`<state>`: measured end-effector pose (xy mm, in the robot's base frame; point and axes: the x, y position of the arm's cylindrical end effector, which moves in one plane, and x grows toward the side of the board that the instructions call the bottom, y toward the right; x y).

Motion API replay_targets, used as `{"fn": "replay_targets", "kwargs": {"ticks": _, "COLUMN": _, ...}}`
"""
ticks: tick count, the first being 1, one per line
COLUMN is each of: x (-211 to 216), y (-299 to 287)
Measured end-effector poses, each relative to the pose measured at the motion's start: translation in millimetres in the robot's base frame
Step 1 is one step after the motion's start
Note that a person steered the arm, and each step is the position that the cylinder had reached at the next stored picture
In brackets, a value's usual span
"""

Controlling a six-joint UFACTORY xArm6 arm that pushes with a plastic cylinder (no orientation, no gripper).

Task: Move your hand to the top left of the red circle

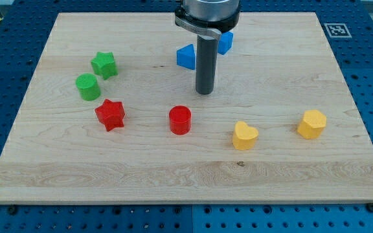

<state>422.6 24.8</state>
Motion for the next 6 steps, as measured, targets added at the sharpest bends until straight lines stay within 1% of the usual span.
{"fn": "replay_targets", "kwargs": {"ticks": 1, "x": 0.0, "y": -31.0}}
{"fn": "replay_targets", "kwargs": {"ticks": 6, "x": 2.9, "y": -85.7}}
